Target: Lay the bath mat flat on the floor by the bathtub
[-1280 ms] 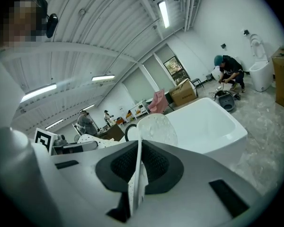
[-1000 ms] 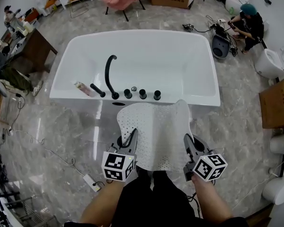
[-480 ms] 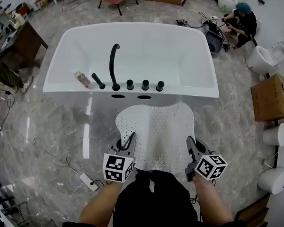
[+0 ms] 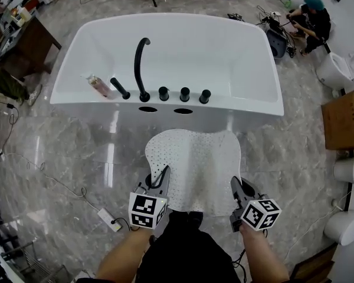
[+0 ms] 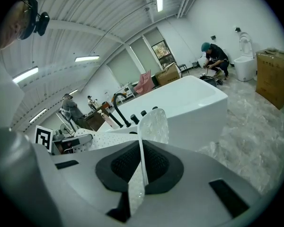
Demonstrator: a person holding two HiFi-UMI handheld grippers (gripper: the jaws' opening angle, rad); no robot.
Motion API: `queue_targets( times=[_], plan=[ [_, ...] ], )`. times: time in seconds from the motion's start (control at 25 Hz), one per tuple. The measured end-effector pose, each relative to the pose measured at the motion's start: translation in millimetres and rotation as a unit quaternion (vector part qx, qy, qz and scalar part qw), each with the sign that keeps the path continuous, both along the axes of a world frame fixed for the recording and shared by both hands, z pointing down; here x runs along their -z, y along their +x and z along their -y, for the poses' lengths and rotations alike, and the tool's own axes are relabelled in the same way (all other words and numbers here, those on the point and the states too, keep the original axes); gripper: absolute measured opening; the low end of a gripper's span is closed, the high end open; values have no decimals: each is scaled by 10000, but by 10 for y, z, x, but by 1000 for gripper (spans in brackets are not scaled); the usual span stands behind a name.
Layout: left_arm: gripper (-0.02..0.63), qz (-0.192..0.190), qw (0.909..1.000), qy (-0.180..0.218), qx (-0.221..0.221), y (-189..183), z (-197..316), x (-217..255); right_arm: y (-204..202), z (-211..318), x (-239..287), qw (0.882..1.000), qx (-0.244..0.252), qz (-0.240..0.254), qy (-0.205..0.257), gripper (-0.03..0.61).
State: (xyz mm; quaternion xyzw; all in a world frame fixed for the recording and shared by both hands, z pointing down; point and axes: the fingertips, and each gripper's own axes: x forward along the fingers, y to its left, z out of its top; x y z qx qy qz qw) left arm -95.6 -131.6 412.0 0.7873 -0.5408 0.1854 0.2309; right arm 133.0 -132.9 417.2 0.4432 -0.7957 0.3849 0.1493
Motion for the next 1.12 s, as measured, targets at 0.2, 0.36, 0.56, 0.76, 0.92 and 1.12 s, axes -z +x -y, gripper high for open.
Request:
queue_targets(
  times=[0.2, 0.36, 0.56, 0.76, 0.92, 1.12],
  plan=[
    [21, 123, 9999, -120, -12, 34, 86, -585, -2, 89, -597, 9996, 217, -165, -37, 21],
    [21, 139, 9995, -278, 58, 31, 101, -1063, -29, 130, -1070, 9992, 265, -244, -168, 21],
    [21, 93, 9987, -427, 248, 29, 111, -1578, -65, 105, -1538, 9985, 333, -246, -351, 21],
    [21, 66, 9983, -482, 306, 28, 152, -2034, -144, 119, -2007, 9967, 566, -334, -483, 21],
    [21, 109, 9973, -680, 265, 25, 160, -2486, -190, 150, -2468, 9950, 668, -367, -642, 21],
    [21, 80, 9951, -967, 172, 29, 217, -2939, -168, 248, -2994, 9939, 617, -400, -823, 20]
  ],
)
